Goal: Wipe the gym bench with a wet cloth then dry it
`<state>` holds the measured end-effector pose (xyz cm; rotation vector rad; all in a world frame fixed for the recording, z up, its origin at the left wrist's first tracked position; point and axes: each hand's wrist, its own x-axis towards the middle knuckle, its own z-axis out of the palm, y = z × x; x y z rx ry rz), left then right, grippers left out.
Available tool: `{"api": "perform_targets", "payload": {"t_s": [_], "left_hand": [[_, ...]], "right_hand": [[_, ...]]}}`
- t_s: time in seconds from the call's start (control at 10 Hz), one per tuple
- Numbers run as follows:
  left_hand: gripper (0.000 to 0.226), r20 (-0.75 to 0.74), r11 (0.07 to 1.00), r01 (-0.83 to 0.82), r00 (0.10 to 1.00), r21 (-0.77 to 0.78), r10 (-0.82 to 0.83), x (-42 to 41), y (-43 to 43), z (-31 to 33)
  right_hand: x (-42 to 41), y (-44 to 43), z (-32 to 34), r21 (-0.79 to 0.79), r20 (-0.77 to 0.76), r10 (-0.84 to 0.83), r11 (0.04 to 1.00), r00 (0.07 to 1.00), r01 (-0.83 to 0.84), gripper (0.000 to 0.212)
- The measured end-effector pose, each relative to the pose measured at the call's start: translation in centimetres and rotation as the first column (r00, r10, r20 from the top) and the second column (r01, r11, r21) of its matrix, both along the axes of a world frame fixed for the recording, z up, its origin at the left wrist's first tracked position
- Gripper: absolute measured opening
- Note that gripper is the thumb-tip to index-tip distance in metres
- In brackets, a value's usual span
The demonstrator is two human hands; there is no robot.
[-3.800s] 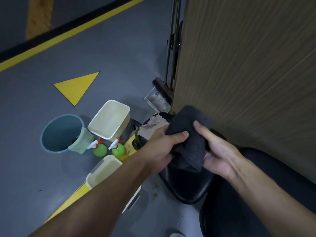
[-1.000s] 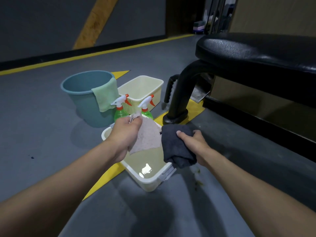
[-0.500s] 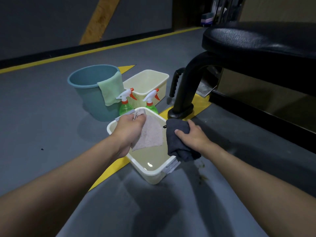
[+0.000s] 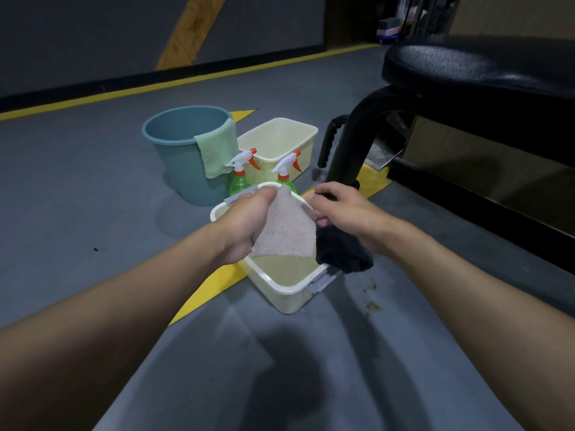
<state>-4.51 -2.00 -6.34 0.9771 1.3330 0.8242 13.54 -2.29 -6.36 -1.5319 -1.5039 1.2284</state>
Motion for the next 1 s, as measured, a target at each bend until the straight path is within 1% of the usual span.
{"api": "perform_targets", "payload": {"t_s": [0.1, 0.2, 0.3, 0.4, 0.5, 0.6, 0.7, 0.8, 0.9, 1.0], "left_hand": [[0.036, 0.077, 0.984, 0.164, 0.984, -0.073, -0.159, -0.5, -0.8, 0.4], [0.014, -0.05, 0.965, 0.255, 0.965, -0.067, -0.259, -1.8, -1.2, -0.6], [0.035, -0.286, 0.969, 0.226, 0.926, -0.103, -0.246, -3.1, -1.8, -2.4], [0.045, -0.431, 0.962, 0.267, 0.862, -0.059, -0.265, -3.1, -2.2, -3.8], [0.047, -0.555, 0.948, 0.317, 0.791, 0.013, -0.257, -2.7, -1.9, -4.7], [0.052, -0.728, 0.903, 0.427, 0.634, 0.049, -0.26, -2.9, -1.6, -5.3], [0.051, -0.855, 0.823, 0.567, 0.427, 0.0, -0.294, -3.2, -1.6, -5.6], [0.04, -0.888, 0.768, 0.64, 0.342, -0.018, -0.306, -3.4, -1.6, -6.1], [0.035, -0.895, 0.737, 0.674, 0.302, -0.043, -0.328, -3.8, -1.5, -6.6], [0.036, -0.889, 0.772, 0.636, 0.35, -0.007, -0.297, -3.7, -1.3, -6.0]], "right_hand": [[0.0, -0.6, -0.5, -0.046, -0.014, 0.07, 0.996, 0.997, -0.071, 0.052], [-0.3, -1.1, -1.7, 0.018, 0.275, 0.068, 0.997, 0.959, -0.076, 0.071], [-1.6, -1.9, -3.1, -0.004, 0.527, 0.18, 0.978, 0.83, -0.21, 0.064], [-2.9, -3.0, -4.1, 0.042, 0.726, 0.168, 0.957, 0.667, -0.287, 0.053], [-3.3, -3.7, -4.6, 0.105, 0.826, 0.109, 0.934, 0.552, -0.342, 0.039], [-3.6, -4.2, -4.5, 0.121, 0.93, 0.05, 0.894, 0.364, -0.432, 0.036], [-3.9, -4.7, -4.8, 0.086, 0.942, 0.104, 0.844, 0.319, -0.53, 0.039], [-4.1, -4.7, -5.6, 0.076, 0.923, 0.163, 0.81, 0.348, -0.581, 0.027], [-4.2, -4.6, -6.0, 0.067, 0.913, 0.18, 0.819, 0.366, -0.57, 0.023], [-4.2, -4.2, -5.8, 0.084, 0.89, 0.192, 0.822, 0.414, -0.563, 0.028]]}}
